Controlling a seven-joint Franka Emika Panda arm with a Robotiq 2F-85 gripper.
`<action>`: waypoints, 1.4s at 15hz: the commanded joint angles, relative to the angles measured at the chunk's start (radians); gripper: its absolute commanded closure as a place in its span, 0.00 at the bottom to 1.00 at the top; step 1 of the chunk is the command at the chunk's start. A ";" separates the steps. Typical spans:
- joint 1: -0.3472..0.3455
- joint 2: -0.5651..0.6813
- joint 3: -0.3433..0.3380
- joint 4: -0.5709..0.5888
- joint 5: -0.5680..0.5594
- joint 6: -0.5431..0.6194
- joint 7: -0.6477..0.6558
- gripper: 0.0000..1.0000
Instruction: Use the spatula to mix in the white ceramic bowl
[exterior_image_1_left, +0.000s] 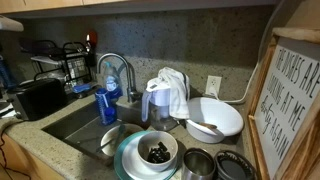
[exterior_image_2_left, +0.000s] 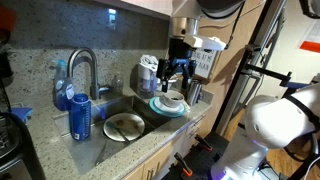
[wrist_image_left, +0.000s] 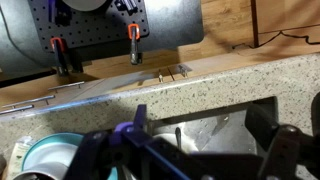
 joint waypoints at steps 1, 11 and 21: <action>-0.011 -0.002 0.007 0.002 0.005 -0.004 -0.006 0.00; -0.047 -0.018 -0.036 -0.027 -0.046 -0.020 -0.036 0.00; -0.167 -0.056 -0.193 -0.051 -0.276 -0.063 -0.156 0.00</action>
